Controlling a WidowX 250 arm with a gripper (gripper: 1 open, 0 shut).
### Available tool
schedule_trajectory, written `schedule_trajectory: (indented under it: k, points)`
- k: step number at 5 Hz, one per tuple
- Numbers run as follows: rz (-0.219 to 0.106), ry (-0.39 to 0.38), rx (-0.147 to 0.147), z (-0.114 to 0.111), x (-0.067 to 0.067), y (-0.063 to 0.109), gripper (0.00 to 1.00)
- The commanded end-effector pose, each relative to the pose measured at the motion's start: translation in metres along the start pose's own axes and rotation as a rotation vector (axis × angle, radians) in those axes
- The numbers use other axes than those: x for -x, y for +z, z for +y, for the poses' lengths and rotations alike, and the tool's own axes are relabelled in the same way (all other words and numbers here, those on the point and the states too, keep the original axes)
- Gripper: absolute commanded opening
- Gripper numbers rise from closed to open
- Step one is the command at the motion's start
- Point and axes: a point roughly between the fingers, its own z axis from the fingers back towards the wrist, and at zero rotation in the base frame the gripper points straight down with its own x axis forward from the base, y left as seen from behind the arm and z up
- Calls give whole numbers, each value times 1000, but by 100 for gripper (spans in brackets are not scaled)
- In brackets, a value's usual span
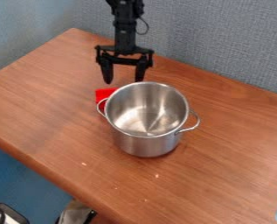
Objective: Move the red object from the metal pot to the table
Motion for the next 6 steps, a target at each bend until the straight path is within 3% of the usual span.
schedule_trajectory:
  k: [1,2,3,4,5,6]
  points:
    - [-87,47,23,11,3,25,0]
    - [-80,-55,4,16,4,42,0]
    - [-84,-159,6,23,6,67,0]
    - [-105,-183,39,46,8,93,0]
    - [-95,-225,38,67,12,96,0]
    - [-64,-269,29,76,8,90,0]
